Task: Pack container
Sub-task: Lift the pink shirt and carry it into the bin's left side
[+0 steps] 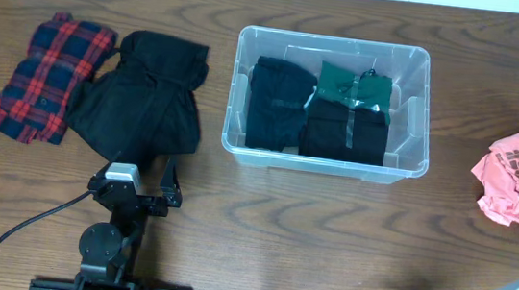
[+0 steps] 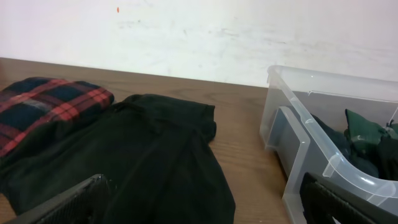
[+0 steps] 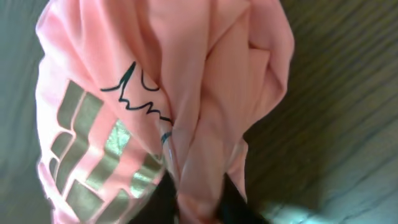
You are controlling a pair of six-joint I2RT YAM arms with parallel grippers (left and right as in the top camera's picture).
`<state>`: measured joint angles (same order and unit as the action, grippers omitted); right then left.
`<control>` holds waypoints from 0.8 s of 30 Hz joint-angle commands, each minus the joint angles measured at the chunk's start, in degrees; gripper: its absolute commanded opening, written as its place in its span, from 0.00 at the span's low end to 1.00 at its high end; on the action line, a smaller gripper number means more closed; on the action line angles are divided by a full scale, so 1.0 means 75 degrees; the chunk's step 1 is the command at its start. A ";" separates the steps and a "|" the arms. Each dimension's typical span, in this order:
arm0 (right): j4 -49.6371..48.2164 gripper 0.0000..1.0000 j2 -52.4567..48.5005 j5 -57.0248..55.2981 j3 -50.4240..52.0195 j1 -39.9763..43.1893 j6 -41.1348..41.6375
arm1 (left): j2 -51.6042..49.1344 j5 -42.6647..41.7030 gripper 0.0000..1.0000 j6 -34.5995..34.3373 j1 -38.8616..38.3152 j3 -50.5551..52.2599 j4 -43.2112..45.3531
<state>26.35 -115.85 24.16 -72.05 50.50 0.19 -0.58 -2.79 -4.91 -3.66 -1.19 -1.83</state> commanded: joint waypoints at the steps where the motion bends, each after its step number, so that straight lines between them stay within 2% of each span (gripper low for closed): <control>1: 0.0210 0.01 -0.0070 -0.0160 -0.0114 -0.0050 0.0087 | 0.0047 0.0117 0.98 -0.0015 -0.0038 0.0128 -0.0271; 13: 0.0484 0.01 0.1556 0.1166 -0.0638 -0.0539 0.0402 | 0.0047 0.0117 0.98 -0.0015 -0.0038 0.0128 -0.0271; 20: 0.0472 0.01 0.3249 0.1189 -0.0638 -0.1955 0.0487 | 0.0047 0.0119 0.98 -0.0015 -0.0038 0.0128 -0.0271; 24: 0.0335 0.01 0.4240 0.1177 -0.0638 -0.3142 0.0490 | 0.0047 0.0117 0.98 -0.0015 -0.0038 0.0128 -0.0271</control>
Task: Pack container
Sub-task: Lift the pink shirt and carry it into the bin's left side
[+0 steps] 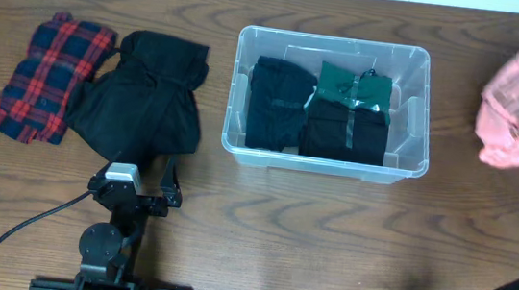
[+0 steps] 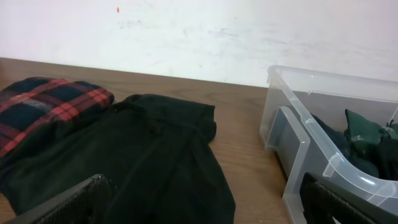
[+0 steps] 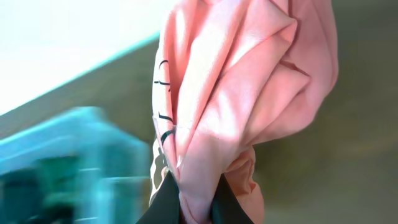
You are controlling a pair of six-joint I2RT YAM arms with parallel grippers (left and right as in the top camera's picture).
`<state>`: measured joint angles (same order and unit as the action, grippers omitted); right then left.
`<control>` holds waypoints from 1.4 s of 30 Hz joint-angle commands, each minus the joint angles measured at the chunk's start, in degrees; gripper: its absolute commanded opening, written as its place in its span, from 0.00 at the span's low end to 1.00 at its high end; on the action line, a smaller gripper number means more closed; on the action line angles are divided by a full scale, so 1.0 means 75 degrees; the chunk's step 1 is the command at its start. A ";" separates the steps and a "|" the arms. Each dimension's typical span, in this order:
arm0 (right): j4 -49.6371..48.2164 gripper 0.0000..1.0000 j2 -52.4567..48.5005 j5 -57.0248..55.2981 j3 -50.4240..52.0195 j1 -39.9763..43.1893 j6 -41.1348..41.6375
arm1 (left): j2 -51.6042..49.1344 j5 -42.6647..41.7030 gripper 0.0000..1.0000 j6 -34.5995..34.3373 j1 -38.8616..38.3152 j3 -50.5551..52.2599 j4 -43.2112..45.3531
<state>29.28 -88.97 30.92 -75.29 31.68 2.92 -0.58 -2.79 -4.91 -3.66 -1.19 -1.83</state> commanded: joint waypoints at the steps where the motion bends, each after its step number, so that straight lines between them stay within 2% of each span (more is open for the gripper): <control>1: -0.0079 0.01 0.0854 0.0265 -0.0207 -0.0898 0.0137 | 0.0047 0.0119 0.98 -0.0015 -0.0038 0.0128 -0.0271; 5: -0.0143 0.01 0.1492 -0.0280 -0.0207 -0.2095 0.0595 | 0.0047 0.0119 0.98 -0.0015 -0.0038 0.0128 -0.0271; 9: -0.0455 0.01 0.1562 -0.1035 -0.0204 -0.3383 0.0726 | 0.0047 0.0117 0.98 -0.0015 -0.0038 0.0128 -0.0271; 15: -0.1005 0.01 0.0953 -0.2049 -0.0204 -0.5182 0.1626 | 0.0047 0.0117 0.98 -0.0015 -0.0038 0.0128 -0.0271; 21: -0.2343 0.01 -0.0122 -0.2095 -0.0204 -0.6583 0.2736 | 0.0047 0.0117 0.98 -0.0015 -0.0038 0.0128 -0.0271; 26: -0.2556 0.01 -0.0746 -0.2159 -0.0204 -0.7309 0.4191 | 0.0047 0.0117 0.98 -0.0015 -0.0038 0.0128 -0.0271; 30: -0.2559 0.01 -0.1107 -0.2212 -0.0204 -0.7796 0.4841 | 0.0047 0.0119 0.98 -0.0015 -0.0038 0.0128 -0.0271; 37: -0.2206 0.01 -0.1341 -0.2868 -0.0198 -0.8358 0.5464 | 0.0047 0.0117 0.98 -0.0015 -0.0038 0.0128 -0.0271; 42: -0.2189 0.01 -0.1443 -0.3357 -0.0189 -0.8600 0.5496 | 0.0047 0.0117 0.98 -0.0015 -0.0038 0.0128 -0.0271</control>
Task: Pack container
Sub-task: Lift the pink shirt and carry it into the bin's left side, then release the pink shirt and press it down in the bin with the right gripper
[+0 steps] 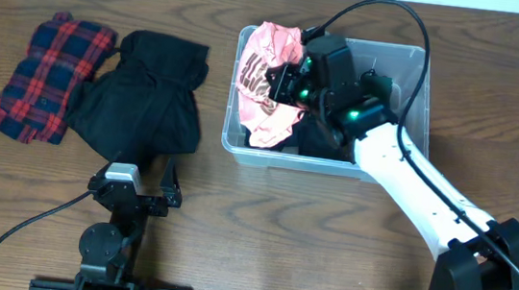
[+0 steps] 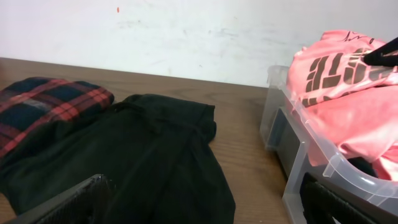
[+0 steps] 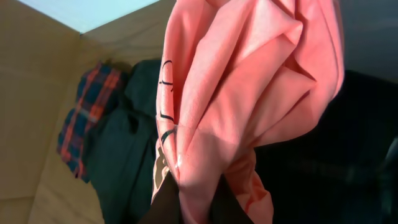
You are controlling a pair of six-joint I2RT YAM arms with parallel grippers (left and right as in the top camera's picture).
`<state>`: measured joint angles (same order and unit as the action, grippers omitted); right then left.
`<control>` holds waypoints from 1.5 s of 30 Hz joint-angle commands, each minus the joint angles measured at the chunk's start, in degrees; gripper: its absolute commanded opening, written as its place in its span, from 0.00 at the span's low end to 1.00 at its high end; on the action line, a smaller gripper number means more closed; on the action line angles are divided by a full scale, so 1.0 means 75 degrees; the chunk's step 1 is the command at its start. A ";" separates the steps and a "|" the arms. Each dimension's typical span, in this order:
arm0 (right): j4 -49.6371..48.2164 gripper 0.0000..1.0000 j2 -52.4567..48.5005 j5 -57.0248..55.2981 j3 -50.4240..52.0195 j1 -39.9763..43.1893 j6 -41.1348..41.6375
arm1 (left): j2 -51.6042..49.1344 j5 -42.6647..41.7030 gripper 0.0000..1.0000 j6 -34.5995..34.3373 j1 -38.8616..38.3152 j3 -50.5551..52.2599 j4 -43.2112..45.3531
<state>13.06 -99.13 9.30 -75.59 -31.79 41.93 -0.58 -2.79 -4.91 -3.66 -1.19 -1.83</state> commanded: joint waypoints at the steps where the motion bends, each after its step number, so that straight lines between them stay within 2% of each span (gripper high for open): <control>1: -0.0026 0.01 -0.0114 -0.0504 -0.0149 -0.0152 0.0297 | 0.0047 0.0117 0.98 -0.0015 -0.0038 0.0128 -0.0271; 12: 0.0073 0.01 -0.0230 -0.1195 -0.0047 -0.0157 0.0291 | 0.0047 0.0117 0.98 -0.0015 -0.0038 0.0128 -0.0271; 27: 0.0230 0.01 -0.0816 -0.1157 -0.0047 -0.0157 0.0169 | 0.0047 0.0117 0.98 -0.0015 -0.0038 0.0128 -0.0271; 29: 0.0306 0.11 -0.0816 -0.1160 -0.0047 -0.0149 -0.0300 | 0.0047 0.0117 0.98 -0.0015 -0.0038 0.0128 -0.0271; 30: 0.0356 0.21 -0.0816 -0.1172 -0.0047 -0.0143 -0.0600 | 0.0047 0.0117 0.98 -0.0015 -0.0038 0.0128 -0.0271; 32: 0.0510 0.59 -0.0816 -0.1227 -0.0047 -0.0128 -0.1381 | 0.0047 0.0117 0.98 -0.0015 -0.0038 0.0128 -0.0271; 33: 0.0589 0.71 -0.0816 -0.1244 -0.0047 -0.0111 -0.1830 | 0.0047 0.0117 0.98 -0.0015 -0.0038 0.0128 -0.0271; 35: 0.0816 0.90 -0.0816 -0.1466 -0.0047 -0.0061 -0.2900 | 0.0047 0.0117 0.98 -0.0015 -0.0038 0.0128 -0.0271; 36: 0.0927 0.96 -0.0816 -0.1647 -0.0047 -0.0038 -0.3252 | 0.0047 0.0117 0.98 -0.0015 -0.0038 0.0128 -0.0271; 37: 0.1040 0.99 -0.0816 -0.1859 -0.0047 -0.0003 -0.3582 | 0.0047 0.0117 0.98 -0.0015 -0.0038 0.0128 -0.0271; 39: 0.1274 0.99 -0.0816 -0.2436 -0.0047 0.0087 -0.4208 | 0.0047 0.0117 0.98 -0.0015 -0.0038 0.0128 -0.0271; 45: 0.1096 0.99 -0.0813 -0.2809 -0.0052 0.0312 -0.4843 | 0.0047 0.0117 0.98 -0.0015 -0.0038 0.0128 -0.0271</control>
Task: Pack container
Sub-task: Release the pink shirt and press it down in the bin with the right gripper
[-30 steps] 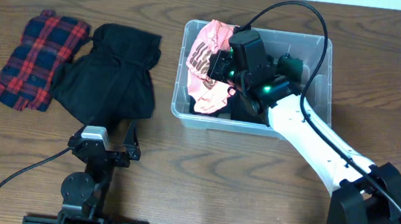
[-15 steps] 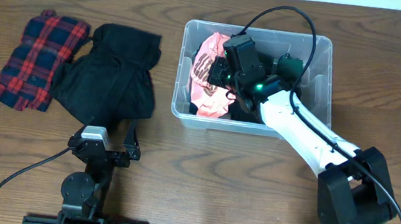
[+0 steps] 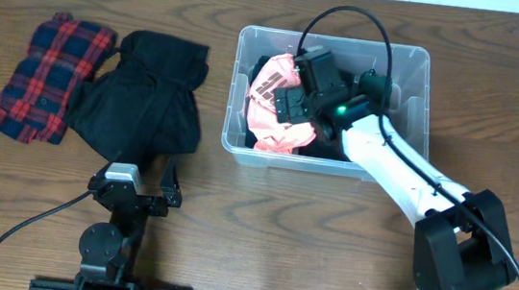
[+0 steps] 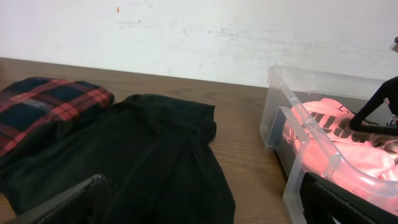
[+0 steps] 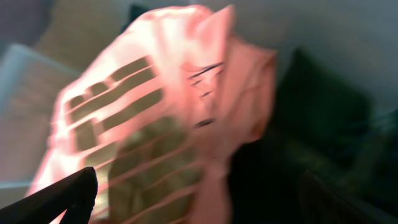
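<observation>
A clear plastic container (image 3: 405,141) stands at the table's middle. Inside lie folded black clothes (image 3: 360,151), a green garment (image 3: 379,85), and on the left side a crumpled pink shirt (image 3: 275,108) with a striped print (image 5: 134,134). My right gripper (image 3: 290,100) hangs just over the shirt inside the box, open, its fingers (image 5: 65,199) wide apart with the shirt lying loose below. My left gripper (image 4: 202,186) rests low near the front edge, open, facing a black garment (image 4: 149,155). The pink shirt (image 4: 339,130) shows through the container wall (image 4: 323,158).
A red and blue plaid shirt (image 3: 49,75) lies at the far left, touching the black garment (image 3: 143,99). A black cable arcs over the container's back. A white wall (image 4: 199,31) runs behind the table.
My right gripper has opened and let go of the pink shirt, which now lies lower in the container's left side. The left arm has not moved.
My right gripper was shut on the pink shirt on the table at the far right. Then it held the shirt in the air to the right of the container, then over the container's left side. Now the shirt lies inside, released.
</observation>
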You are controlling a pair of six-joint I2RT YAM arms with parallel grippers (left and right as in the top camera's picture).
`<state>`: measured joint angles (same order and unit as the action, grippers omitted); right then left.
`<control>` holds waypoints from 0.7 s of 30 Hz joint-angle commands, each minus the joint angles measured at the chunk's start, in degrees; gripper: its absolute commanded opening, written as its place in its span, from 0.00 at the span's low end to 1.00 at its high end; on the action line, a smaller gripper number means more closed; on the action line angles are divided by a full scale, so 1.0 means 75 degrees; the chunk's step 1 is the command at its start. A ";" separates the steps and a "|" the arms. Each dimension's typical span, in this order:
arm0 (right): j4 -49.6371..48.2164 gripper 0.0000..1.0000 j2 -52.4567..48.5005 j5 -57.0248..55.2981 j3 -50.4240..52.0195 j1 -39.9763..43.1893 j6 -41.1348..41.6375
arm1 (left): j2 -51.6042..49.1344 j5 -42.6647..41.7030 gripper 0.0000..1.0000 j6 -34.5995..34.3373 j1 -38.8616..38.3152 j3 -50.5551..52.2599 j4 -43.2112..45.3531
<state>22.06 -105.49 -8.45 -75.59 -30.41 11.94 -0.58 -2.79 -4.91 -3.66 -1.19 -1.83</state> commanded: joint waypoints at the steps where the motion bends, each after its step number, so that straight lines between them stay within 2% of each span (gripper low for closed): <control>1: -0.0227 0.98 0.0035 -0.0443 -0.0058 0.0125 -0.0968 | 0.0047 0.0117 0.98 -0.0015 -0.0038 0.0128 -0.0271; 3: -0.0379 0.91 0.0044 -0.0405 -0.0073 0.0099 -0.1049 | 0.0047 0.0117 0.98 -0.0015 -0.0038 0.0128 -0.0271; 7: -0.0452 0.61 0.0064 0.0254 -0.0073 0.0035 -0.1306 | 0.0047 0.0117 0.98 -0.0015 -0.0038 0.0128 -0.0271; 11: -0.0242 0.05 0.0064 0.0417 -0.0070 0.0000 -0.1317 | 0.0047 0.0117 0.98 -0.0015 -0.0038 0.0128 -0.0271; 12: -0.0152 0.01 0.0064 0.0411 -0.0070 0.0003 -0.1317 | 0.0047 0.0117 0.98 -0.0015 -0.0038 0.0128 -0.0271; 21: 0.0679 0.01 0.0026 0.0417 -0.0017 0.0000 -0.1306 | 0.0047 0.0117 0.98 -0.0015 -0.0038 0.0128 -0.0271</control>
<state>26.39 -105.49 -5.76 -75.59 -29.98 2.87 -0.58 -2.79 -4.91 -3.66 -1.19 -1.83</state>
